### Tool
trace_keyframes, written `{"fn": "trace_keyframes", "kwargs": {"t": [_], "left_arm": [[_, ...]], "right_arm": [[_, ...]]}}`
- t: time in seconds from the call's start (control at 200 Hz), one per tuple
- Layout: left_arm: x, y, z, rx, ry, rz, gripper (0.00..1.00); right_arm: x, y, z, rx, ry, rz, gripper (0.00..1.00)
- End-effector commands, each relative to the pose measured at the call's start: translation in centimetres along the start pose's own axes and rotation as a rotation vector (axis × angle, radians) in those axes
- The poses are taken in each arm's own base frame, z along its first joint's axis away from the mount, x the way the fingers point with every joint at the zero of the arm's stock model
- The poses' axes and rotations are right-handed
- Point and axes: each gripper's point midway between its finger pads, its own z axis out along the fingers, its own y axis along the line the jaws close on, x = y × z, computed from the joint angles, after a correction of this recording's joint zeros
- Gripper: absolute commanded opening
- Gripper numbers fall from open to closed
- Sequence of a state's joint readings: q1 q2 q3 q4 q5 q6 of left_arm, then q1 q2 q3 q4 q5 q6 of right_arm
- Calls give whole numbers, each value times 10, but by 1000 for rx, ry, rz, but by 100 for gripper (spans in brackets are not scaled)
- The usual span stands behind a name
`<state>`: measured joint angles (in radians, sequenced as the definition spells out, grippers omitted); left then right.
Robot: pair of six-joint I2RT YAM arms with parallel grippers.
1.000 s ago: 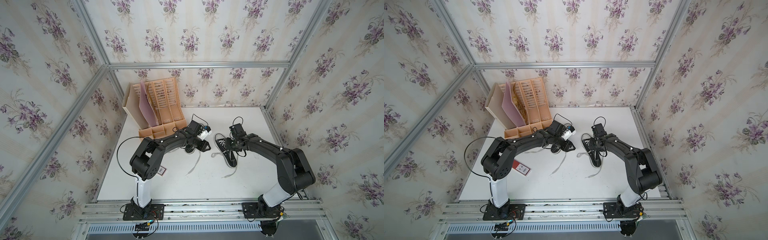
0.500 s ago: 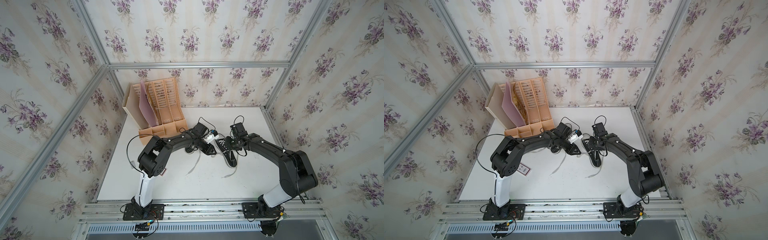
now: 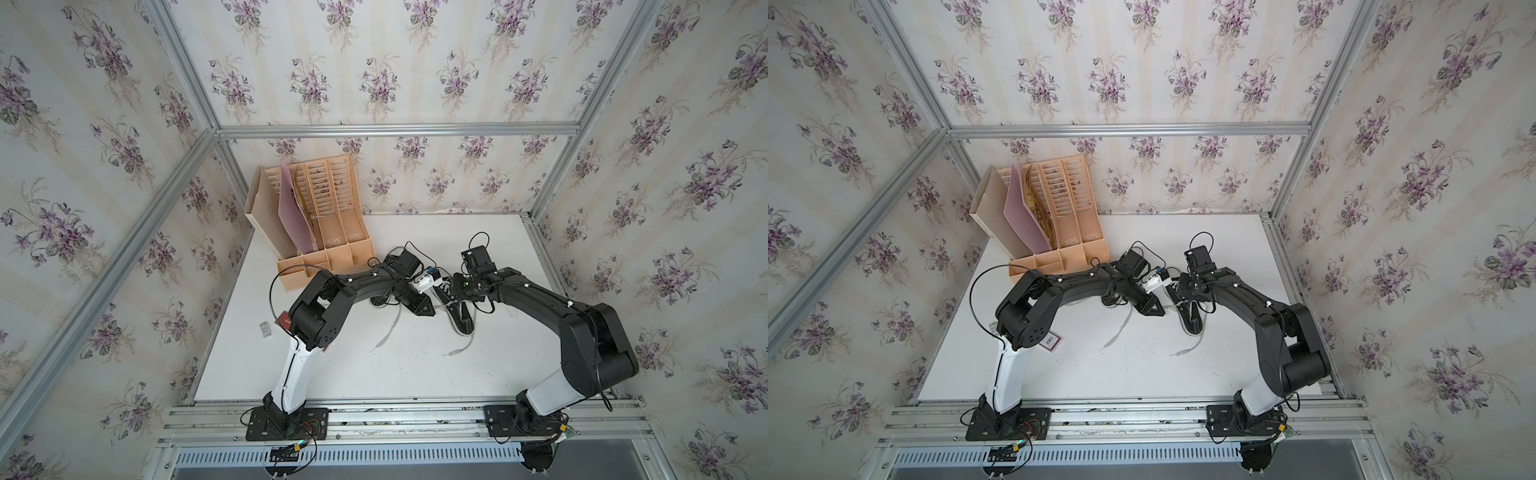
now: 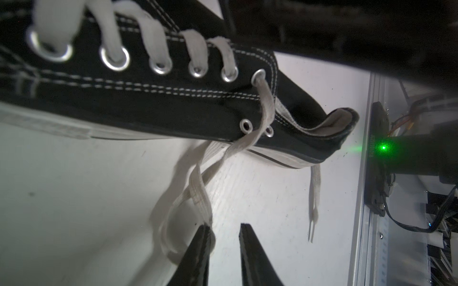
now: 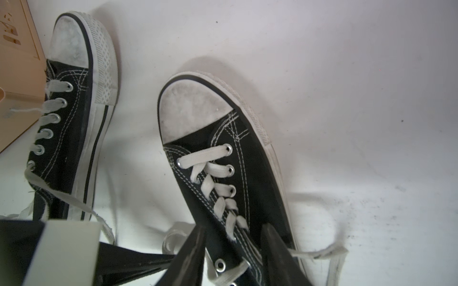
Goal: Tie the shoes
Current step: Cross the shoelace with the shoelace.
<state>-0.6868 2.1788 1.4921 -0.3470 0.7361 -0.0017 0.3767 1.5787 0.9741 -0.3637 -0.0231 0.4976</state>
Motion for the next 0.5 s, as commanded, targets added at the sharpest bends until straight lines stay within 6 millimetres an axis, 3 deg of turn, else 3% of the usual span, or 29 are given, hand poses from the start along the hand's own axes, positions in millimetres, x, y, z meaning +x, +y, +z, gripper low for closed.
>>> {"fn": "trace_keyframes", "kwargs": {"t": [0.0, 0.21, 0.494], "left_arm": [[0, 3, 2, -9, 7, 12, 28], [-1, 19, 3, -90, 11, 13, 34], [-3, 19, 9, -81, 19, 12, 24]], "right_arm": [[-3, 0, -2, 5, -12, 6, 42], [-4, 0, -1, 5, -12, 5, 43], [-5, 0, -2, 6, -18, 7, 43]]}}
